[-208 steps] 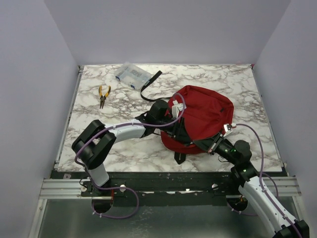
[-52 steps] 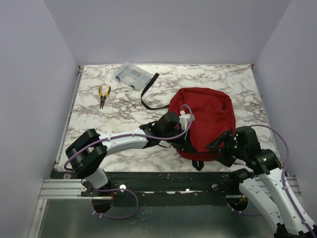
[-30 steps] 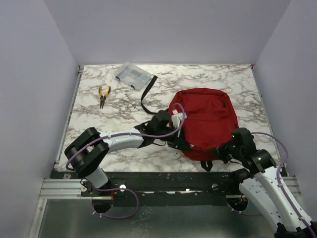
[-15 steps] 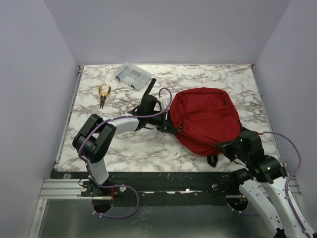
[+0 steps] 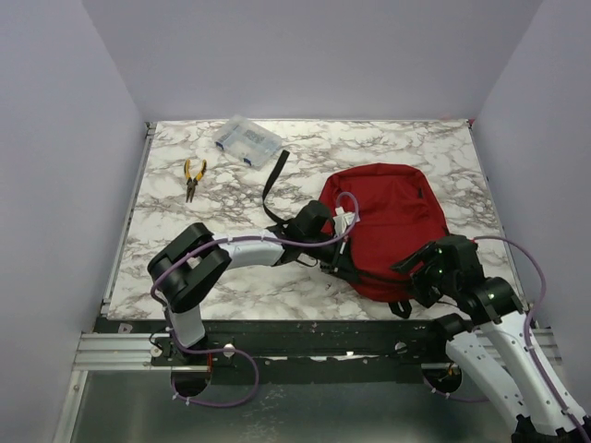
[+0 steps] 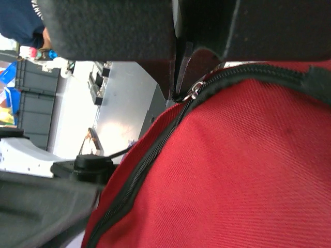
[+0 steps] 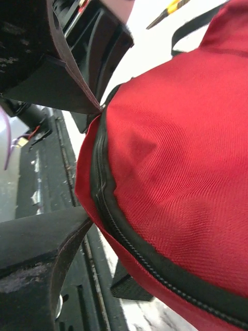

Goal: Pack the student bag
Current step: Zip the student bag at the center of the board.

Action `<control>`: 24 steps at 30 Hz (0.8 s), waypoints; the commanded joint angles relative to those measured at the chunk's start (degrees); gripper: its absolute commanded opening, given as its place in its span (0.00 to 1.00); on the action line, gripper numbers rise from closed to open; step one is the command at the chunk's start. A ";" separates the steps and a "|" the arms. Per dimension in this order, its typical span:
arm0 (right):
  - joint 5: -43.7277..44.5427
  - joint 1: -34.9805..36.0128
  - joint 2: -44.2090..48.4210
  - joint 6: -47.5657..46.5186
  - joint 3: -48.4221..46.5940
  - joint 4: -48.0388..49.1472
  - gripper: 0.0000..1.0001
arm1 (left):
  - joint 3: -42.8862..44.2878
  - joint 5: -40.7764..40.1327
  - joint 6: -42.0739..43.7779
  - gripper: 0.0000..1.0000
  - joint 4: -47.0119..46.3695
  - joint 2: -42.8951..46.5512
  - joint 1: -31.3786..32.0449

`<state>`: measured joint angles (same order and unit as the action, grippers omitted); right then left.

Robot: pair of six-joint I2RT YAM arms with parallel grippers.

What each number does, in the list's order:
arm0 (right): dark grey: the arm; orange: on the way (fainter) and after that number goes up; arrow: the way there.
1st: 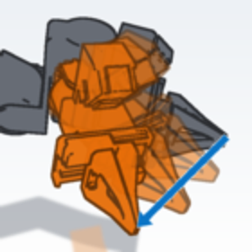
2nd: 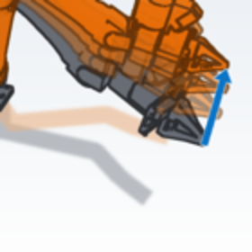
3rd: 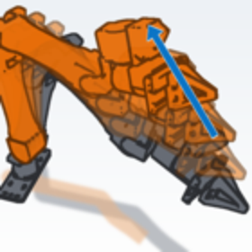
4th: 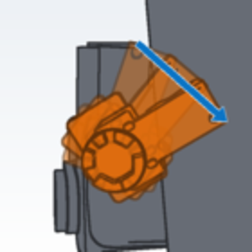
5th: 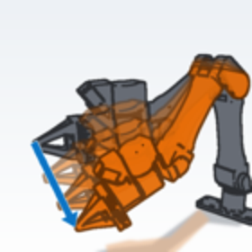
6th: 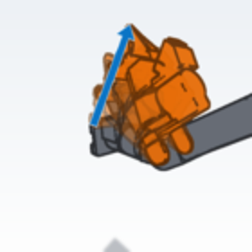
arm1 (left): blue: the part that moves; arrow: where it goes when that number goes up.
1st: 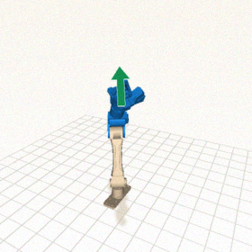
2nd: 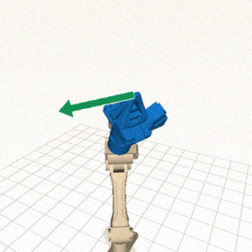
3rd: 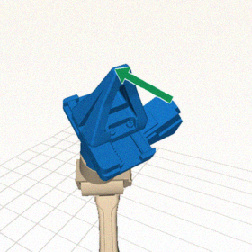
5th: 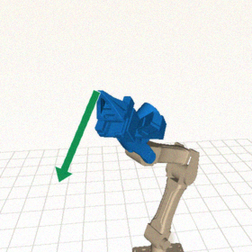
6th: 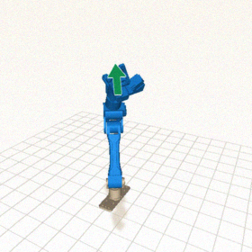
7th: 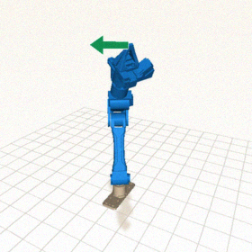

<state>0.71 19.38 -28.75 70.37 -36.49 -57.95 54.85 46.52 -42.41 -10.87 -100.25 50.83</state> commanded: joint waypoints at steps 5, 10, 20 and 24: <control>-3.41 -0.22 -0.34 1.93 8.30 3.75 0.58 | -0.45 -0.37 -2.39 0.00 -5.39 -0.76 -1.35; 2.78 -0.23 1.56 6.06 8.31 4.22 0.01 | -5.09 -1.25 -1.61 0.00 -5.30 -0.31 -8.20; 6.81 -0.22 4.20 7.21 9.00 1.02 0.01 | -5.20 1.89 0.45 0.00 -4.34 -6.17 -18.76; 7.86 -0.26 4.54 7.00 8.29 0.04 0.01 | -6.07 0.68 1.04 0.00 -4.10 -3.97 -18.57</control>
<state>1.39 19.49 -24.95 77.36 -27.92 -53.25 49.41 50.06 -44.29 -16.27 -105.65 33.87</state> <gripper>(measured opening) 0.017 0.006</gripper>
